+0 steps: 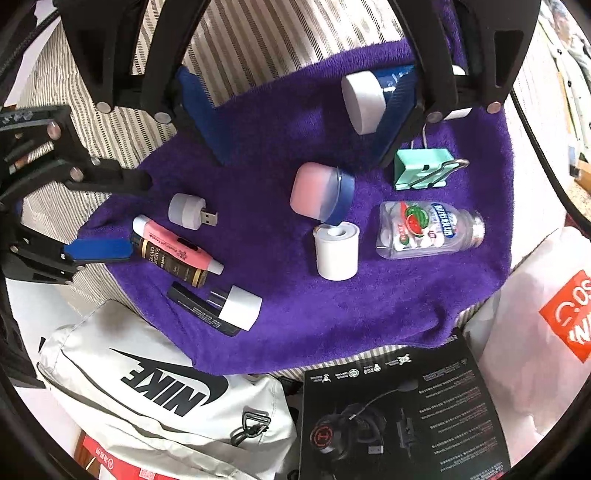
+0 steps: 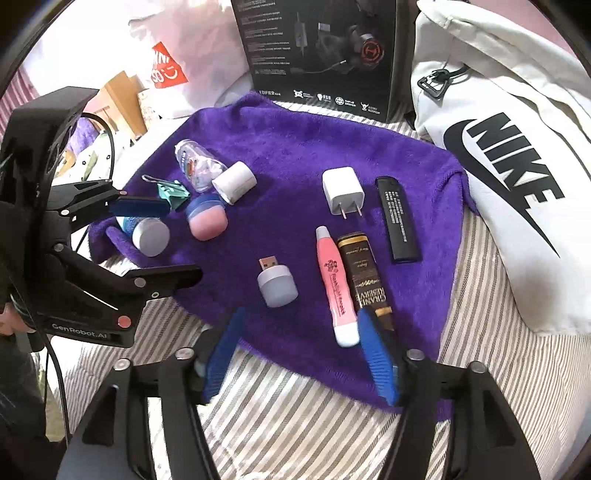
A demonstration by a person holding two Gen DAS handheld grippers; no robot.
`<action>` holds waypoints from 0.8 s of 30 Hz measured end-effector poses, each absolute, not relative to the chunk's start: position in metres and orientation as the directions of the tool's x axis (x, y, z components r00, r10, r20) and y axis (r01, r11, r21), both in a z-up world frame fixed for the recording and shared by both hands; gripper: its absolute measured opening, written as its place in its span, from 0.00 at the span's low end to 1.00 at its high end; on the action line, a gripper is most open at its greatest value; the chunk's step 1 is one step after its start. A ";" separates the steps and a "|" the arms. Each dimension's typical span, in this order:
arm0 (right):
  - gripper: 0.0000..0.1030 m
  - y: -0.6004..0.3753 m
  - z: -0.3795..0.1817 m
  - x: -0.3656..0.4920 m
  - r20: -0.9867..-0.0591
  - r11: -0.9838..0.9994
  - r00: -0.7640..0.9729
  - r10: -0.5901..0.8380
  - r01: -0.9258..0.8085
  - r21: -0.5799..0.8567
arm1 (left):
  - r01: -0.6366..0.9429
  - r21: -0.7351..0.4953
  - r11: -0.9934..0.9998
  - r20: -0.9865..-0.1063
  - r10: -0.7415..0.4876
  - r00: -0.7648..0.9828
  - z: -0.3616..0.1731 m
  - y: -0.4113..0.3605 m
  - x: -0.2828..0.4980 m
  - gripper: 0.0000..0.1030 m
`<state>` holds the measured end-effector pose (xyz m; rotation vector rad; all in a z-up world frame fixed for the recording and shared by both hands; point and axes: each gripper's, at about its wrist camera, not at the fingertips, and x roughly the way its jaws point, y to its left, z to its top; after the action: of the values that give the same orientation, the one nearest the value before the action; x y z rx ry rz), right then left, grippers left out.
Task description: Organize rigid objects
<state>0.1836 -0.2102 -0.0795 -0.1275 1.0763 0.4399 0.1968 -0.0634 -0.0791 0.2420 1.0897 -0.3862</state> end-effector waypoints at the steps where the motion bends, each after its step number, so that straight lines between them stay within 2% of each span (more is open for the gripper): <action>1: 0.71 -0.210 -0.078 0.181 -0.872 0.908 0.403 0.279 -0.406 0.103 | 0.411 0.014 0.911 -0.895 -0.171 0.411 -0.076 -0.064 0.196 0.81; 4: 0.75 -0.210 -0.074 0.171 -0.871 0.911 0.413 0.265 -0.404 0.086 | 0.403 0.021 0.915 -0.896 -0.162 0.414 -0.068 -0.065 0.192 0.83; 5: 0.76 -0.210 -0.073 0.168 -0.871 0.912 0.413 0.264 -0.402 0.086 | 0.403 0.019 0.915 -0.897 -0.162 0.412 -0.065 -0.065 0.190 0.90; 6: 0.78 -0.211 -0.072 0.165 -0.871 0.913 0.416 0.261 -0.399 0.084 | 0.405 0.018 0.914 -0.896 -0.165 0.411 -0.062 -0.066 0.188 0.92; 11: 0.82 -0.217 -0.063 0.145 -0.868 0.933 0.431 0.245 -0.349 0.090 | 0.420 0.064 0.905 -0.887 -0.142 0.439 -0.043 -0.075 0.166 0.95; 13: 0.92 -0.221 -0.058 0.135 -0.863 0.942 0.449 0.230 -0.324 0.083 | 0.414 0.092 0.906 -0.878 -0.122 0.462 -0.036 -0.076 0.155 0.98; 16: 0.98 -0.227 -0.047 0.115 -0.845 0.957 0.491 0.213 -0.277 0.080 | 0.395 0.104 0.913 -0.864 -0.114 0.491 -0.025 -0.073 0.142 1.00; 24: 1.00 -0.238 -0.034 0.070 -0.833 0.988 0.535 0.136 -0.140 0.072 | 0.321 0.056 0.945 -0.829 -0.135 0.543 -0.008 -0.057 0.095 1.00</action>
<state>0.0698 -0.2382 -0.0341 -0.0041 0.9922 0.1645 0.0946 -0.0567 -0.0079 0.2109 0.9607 -0.2733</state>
